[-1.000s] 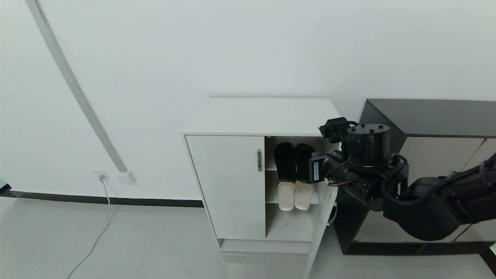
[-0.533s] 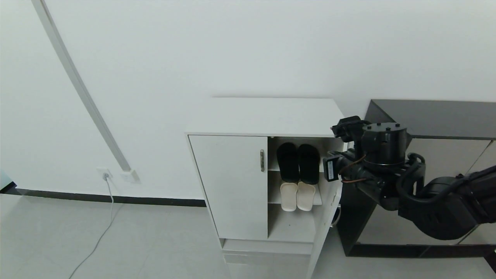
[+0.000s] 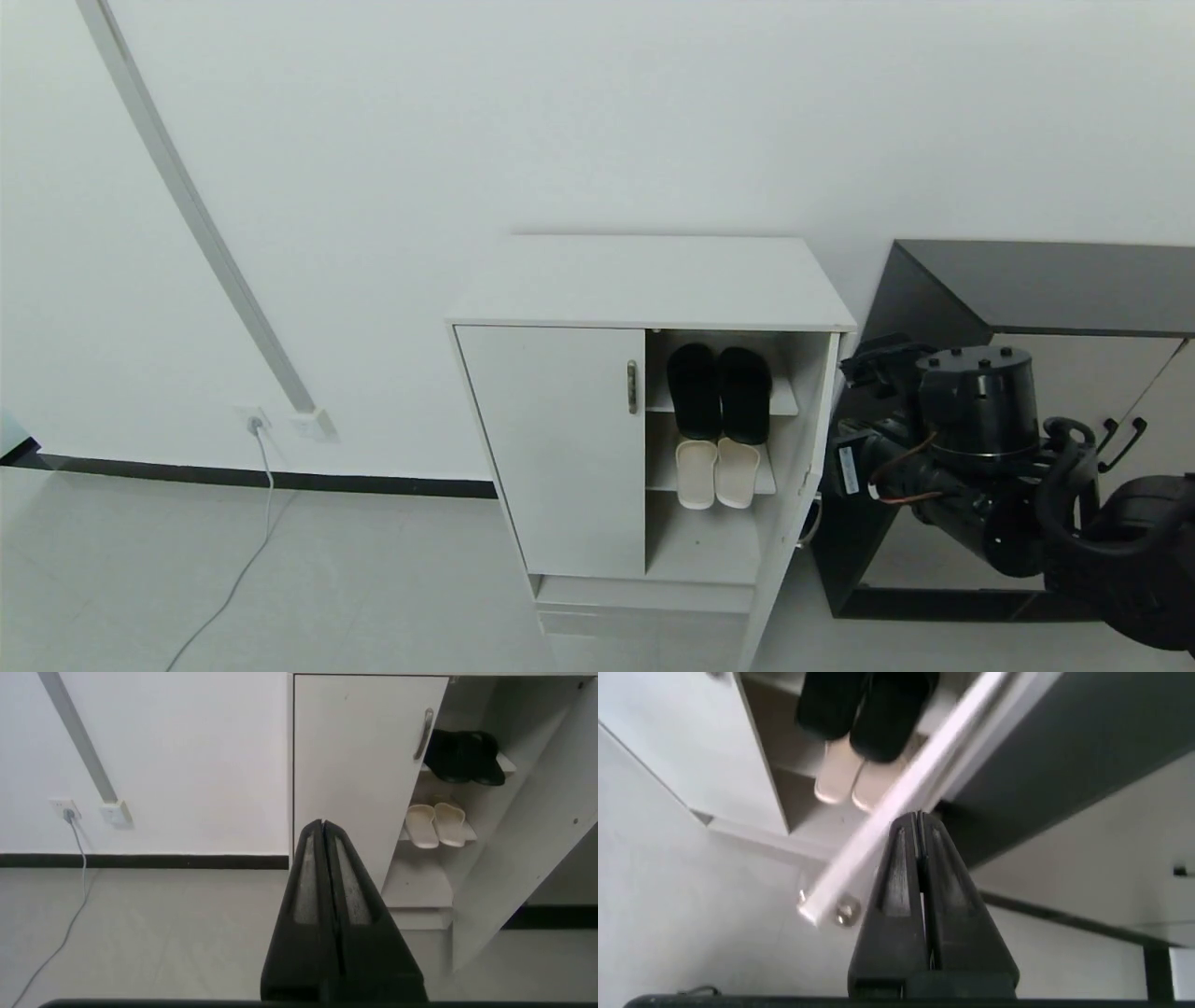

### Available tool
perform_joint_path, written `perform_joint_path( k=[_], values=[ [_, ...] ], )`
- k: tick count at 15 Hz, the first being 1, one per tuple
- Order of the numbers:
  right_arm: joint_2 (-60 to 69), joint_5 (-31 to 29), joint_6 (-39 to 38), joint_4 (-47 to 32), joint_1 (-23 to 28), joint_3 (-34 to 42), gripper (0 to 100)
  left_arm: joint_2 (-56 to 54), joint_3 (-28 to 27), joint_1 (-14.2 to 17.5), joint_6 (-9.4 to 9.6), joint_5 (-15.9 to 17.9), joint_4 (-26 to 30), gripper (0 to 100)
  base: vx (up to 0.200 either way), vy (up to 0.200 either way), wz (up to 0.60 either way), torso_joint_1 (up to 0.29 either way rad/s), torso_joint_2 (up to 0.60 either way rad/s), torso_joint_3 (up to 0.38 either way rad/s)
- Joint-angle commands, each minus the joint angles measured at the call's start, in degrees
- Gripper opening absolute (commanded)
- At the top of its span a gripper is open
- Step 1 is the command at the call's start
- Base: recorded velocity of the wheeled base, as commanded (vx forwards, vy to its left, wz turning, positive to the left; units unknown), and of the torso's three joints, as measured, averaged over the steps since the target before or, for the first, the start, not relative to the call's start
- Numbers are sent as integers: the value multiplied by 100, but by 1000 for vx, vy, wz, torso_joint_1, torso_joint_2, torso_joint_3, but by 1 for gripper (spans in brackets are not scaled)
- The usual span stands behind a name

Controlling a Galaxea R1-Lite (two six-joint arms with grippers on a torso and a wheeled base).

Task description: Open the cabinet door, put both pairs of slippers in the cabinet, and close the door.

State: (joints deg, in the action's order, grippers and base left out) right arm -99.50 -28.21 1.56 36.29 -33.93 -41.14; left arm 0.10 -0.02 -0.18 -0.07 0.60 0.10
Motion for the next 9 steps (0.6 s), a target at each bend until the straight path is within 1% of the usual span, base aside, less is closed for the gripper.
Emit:
perform_joint_path(
  k=[1, 5, 9],
  values=[
    [-52, 8, -51, 18, -9, 194, 0, 8, 2, 1, -1, 2, -1, 0, 0, 0, 0, 0, 0, 0],
    [-430, 61, -226, 53, -35, 177, 0, 8, -6, 1, -1, -7, -1, 0, 0, 0, 0, 0, 0, 0],
    [-790, 149, -393, 467, -114, 107, 0, 8, 2, 1, -10, -7, -1, 0, 0, 0, 0, 0, 0, 0]
  ],
)
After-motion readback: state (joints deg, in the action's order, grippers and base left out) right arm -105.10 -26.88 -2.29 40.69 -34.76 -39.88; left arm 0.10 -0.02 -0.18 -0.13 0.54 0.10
